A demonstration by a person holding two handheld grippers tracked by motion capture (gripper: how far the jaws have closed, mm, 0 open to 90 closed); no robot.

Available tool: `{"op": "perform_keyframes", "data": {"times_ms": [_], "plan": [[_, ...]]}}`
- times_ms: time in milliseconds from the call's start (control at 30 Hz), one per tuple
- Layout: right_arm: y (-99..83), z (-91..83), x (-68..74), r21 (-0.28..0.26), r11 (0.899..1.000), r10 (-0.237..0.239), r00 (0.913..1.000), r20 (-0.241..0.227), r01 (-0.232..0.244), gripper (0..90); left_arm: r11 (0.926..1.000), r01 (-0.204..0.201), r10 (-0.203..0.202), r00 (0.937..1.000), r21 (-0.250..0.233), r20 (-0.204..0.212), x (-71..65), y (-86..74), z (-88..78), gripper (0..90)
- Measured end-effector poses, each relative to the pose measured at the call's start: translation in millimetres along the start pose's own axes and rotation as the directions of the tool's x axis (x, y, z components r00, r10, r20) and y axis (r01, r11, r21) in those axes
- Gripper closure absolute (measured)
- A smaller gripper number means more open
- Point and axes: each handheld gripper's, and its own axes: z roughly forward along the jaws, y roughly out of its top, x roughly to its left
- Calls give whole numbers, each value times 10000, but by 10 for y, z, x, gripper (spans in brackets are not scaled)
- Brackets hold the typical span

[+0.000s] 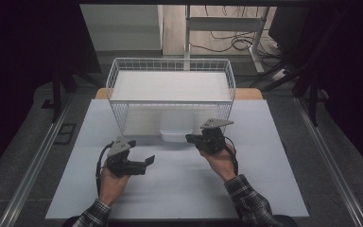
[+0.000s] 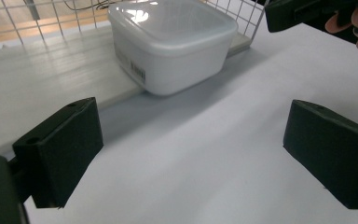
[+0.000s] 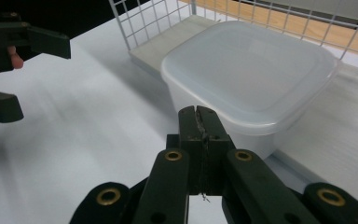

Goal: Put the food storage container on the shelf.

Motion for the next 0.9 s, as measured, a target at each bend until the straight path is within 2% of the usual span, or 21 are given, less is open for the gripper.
{"op": "perform_keyframes", "data": {"times_ms": [167,233,400,567,733,900], "plan": [[-54,28,41,116,9999,-52,9999,-119,54,890,10000,50,-51,10000,51,52,-39,-110,-66,39],[-84,60,58,195,9998,-93,9998,-177,96,889,9999,-44,43,10000,134,82,-55,-162,-89,37],[-160,174,87,451,9986,-250,9993,-269,262,888,9990,-137,136,9999,419,27,-101,-273,-141,29],[-206,292,75,644,9978,-139,9996,-264,155,887,9983,-166,162,9998,556,78,-138,-340,-205,28],[-184,374,57,642,9979,-82,9998,-199,95,887,9979,-261,258,9996,594,65,-162,-374,-247,28],[-131,537,37,709,9974,-94,9999,-39,97,889,9983,-112,108,9999,576,73,-139,-399,-282,29]]}}
